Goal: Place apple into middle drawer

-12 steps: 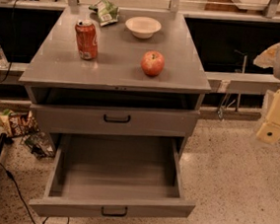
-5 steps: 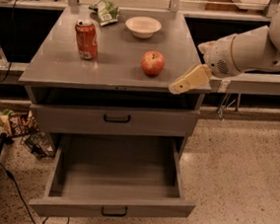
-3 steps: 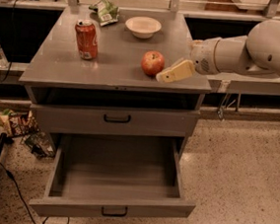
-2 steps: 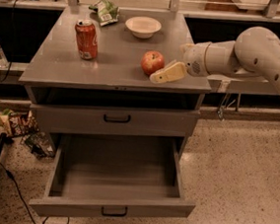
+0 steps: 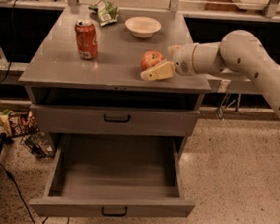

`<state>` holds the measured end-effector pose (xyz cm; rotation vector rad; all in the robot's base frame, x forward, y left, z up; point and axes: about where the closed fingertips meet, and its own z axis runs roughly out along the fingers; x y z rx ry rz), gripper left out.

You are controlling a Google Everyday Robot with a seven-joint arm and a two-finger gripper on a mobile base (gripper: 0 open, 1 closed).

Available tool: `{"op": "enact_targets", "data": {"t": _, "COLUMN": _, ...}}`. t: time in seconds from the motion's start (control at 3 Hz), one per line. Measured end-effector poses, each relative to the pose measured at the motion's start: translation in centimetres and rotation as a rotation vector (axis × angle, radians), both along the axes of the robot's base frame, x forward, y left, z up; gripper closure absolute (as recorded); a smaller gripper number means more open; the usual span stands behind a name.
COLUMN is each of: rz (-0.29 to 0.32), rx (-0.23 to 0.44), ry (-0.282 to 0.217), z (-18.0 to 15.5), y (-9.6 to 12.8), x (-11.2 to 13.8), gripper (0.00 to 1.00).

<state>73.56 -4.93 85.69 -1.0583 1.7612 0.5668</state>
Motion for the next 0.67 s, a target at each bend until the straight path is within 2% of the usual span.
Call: {"op": "enact_targets", "data": {"t": 0.67, "rz": 0.033, "rx": 0.007, "ry": 0.016, "z": -0.66, "y": 1.44, "x": 0.77, "gripper": 0.59}}
